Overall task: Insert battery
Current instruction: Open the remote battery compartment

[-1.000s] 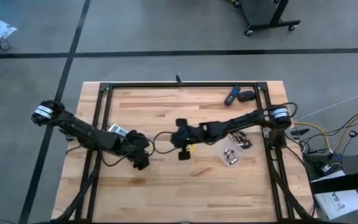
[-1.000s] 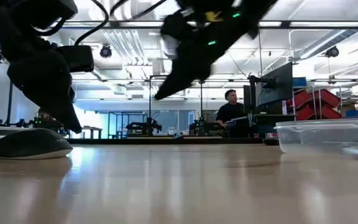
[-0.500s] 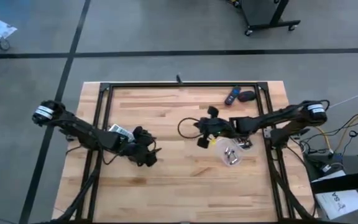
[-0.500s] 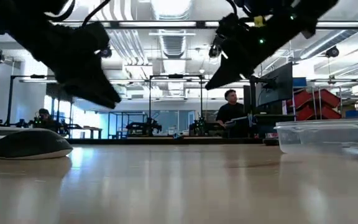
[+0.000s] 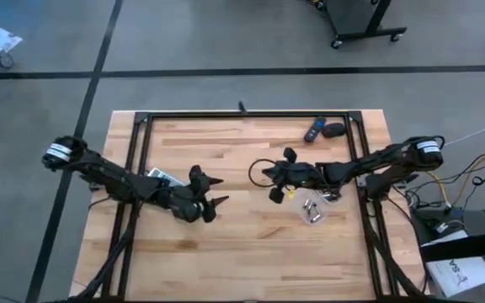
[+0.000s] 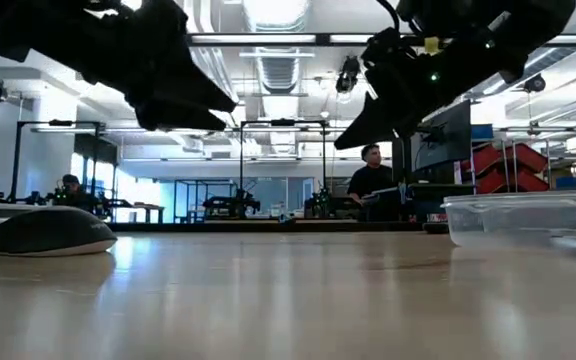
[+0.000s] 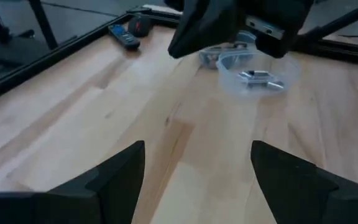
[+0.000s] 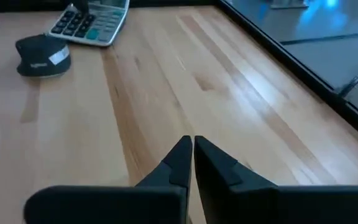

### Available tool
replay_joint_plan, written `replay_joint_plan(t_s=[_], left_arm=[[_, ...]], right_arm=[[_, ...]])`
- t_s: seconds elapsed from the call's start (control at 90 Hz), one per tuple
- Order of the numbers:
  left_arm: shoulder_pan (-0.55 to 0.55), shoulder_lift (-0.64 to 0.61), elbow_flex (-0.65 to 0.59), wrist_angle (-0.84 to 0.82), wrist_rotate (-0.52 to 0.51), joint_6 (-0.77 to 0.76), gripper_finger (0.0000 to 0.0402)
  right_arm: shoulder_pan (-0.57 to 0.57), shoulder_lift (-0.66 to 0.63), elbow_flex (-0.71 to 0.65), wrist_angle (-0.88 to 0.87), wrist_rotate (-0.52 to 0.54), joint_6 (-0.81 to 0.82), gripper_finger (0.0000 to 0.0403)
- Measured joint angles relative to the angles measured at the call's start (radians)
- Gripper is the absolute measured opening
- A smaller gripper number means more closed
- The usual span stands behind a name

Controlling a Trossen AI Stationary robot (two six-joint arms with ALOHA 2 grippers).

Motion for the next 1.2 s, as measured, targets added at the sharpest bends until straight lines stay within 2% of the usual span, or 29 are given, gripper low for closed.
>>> replay_joint_plan(t_s=[1.2], left_arm=[[0.0, 0.001, 0.0, 0.005, 0.0, 0.0, 0.0272]], right_arm=[[0.0, -0.001, 0.0, 0.022, -0.023, 0.011, 0.0002]])
